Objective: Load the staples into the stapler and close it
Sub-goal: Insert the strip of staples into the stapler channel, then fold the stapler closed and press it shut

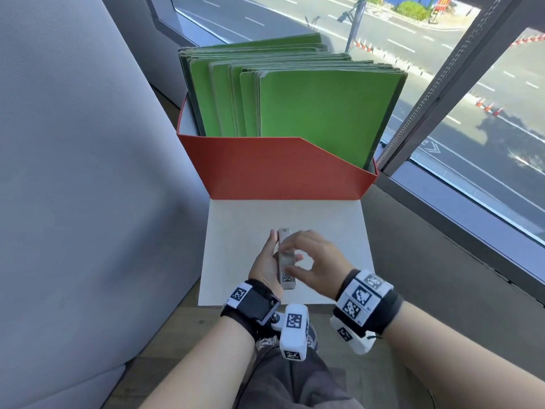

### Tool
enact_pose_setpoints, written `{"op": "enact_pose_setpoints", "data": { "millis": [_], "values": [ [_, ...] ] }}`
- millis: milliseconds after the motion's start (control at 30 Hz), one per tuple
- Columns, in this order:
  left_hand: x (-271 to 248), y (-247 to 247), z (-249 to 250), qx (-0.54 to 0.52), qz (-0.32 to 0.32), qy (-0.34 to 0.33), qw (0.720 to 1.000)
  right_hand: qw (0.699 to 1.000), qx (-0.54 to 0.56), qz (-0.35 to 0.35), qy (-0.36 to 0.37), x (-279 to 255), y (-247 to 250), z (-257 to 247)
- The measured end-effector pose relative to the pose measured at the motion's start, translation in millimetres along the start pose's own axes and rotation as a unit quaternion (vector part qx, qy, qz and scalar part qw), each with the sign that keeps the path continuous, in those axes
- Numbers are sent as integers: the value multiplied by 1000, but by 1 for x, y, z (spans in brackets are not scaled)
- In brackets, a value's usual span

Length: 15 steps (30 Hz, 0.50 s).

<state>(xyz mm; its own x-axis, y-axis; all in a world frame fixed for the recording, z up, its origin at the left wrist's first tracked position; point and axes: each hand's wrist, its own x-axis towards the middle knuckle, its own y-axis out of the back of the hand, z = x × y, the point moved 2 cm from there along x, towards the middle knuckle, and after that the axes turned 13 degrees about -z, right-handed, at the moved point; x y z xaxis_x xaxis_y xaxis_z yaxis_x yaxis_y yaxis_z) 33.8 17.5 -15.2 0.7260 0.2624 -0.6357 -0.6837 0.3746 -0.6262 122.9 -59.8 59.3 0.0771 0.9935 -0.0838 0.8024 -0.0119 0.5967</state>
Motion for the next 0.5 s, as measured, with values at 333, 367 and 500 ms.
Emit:
{"op": "enact_pose_setpoints", "data": {
  "millis": [333, 367, 500],
  "values": [
    [4, -3, 4, 48, -8, -77, 996, 917, 296, 69, -258, -24, -23, 34],
    [4, -4, 3, 50, -10, -76, 996, 888, 360, 49, -283, -24, -29, 38],
    [4, -6, 1, 63, -9, -81, 995, 822, 501, 38, -269, -15, -40, 41]
  ]
}}
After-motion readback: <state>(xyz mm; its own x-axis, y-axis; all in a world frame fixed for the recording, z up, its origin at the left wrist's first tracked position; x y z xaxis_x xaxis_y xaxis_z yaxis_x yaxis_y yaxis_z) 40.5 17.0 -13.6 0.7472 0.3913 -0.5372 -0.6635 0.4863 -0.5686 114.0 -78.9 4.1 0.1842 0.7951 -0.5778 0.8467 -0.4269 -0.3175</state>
